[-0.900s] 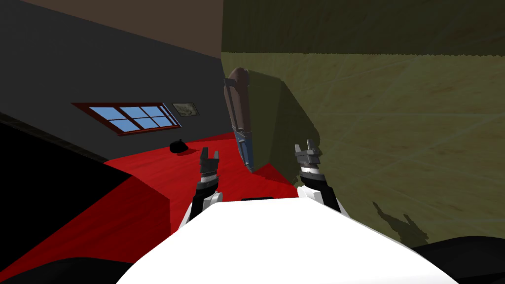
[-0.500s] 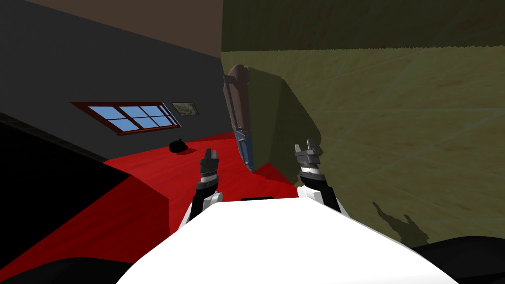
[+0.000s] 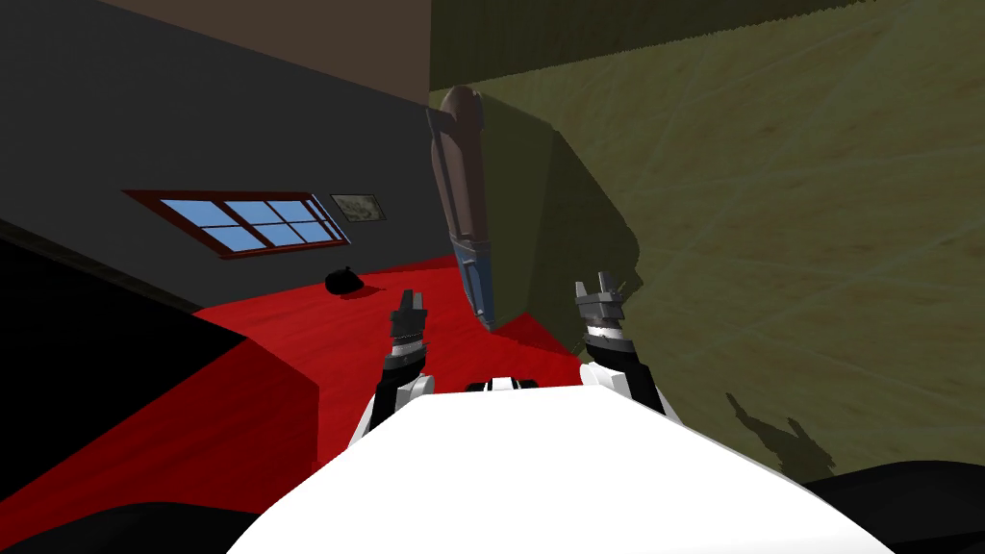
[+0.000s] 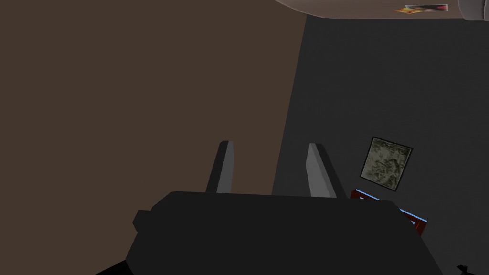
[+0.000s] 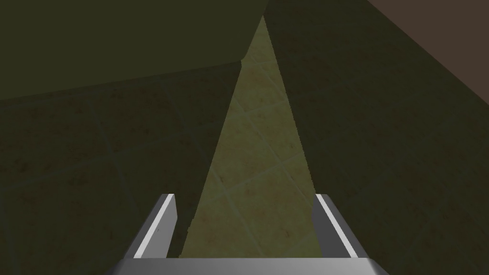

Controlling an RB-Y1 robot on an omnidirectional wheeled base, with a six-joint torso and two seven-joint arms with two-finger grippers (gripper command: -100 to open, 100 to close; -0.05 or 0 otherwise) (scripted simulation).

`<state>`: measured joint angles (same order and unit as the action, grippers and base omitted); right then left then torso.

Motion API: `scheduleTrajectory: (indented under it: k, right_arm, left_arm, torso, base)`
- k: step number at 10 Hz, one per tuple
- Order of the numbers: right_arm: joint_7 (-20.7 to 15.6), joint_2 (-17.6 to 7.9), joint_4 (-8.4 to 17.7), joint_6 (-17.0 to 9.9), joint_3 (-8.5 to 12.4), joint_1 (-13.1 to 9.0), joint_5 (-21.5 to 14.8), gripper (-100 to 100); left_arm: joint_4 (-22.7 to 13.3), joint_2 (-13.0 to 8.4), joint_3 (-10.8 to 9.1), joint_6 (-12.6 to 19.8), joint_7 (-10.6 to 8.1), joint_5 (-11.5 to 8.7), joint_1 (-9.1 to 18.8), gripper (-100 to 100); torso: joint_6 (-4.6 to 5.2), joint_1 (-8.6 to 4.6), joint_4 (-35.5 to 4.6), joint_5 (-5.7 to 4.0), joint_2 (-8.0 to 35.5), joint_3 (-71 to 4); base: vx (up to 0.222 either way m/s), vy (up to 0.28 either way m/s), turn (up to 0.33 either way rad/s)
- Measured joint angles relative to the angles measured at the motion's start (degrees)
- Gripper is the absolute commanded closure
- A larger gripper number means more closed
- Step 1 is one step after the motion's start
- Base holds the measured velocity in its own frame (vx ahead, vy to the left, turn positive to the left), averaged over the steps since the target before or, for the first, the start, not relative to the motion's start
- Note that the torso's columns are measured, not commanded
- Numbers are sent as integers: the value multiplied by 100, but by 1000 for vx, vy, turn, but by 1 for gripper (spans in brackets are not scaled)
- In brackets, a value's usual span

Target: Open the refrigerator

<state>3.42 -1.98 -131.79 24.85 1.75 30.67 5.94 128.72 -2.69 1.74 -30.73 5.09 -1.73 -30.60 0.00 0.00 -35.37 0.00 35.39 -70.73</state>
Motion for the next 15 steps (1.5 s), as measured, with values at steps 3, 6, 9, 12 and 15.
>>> scheduleTrajectory:
  k: [3,6,9,12,15]
  right_arm:
    - [0,1,3,0,0,3,0,0]
    - [0,1,2,0,-1,3,0,0]
    - [0,1,3,-1,0,2,0,0]
    - [0,1,2,0,-1,2,0,0]
    - [0,1,2,0,-1,2,0,0]
  left_arm:
    - [30,-212,-51,164,5,-45,1,-100]
    - [113,-383,-128,500,15,-118,-14,-100]
    - [185,-449,-213,829,20,-196,-28,-100]
    - [254,-463,-301,1162,21,-275,-47,-100]
    - [299,-431,-368,1472,34,-340,-53,-100]
  torso:
    - [-1,-14,-658,-3,635,-1374]
    - [0,5,-691,1,693,-1382]
    - [0,2,-694,1,698,-1379]
    - [0,-5,-690,-2,687,-1386]
    - [0,6,-693,1,697,-1380]
  base:
    - [125,-53,50]
    - [163,-74,43]
    - [141,-58,45]
    - [149,-74,42]
    - [131,-68,41]
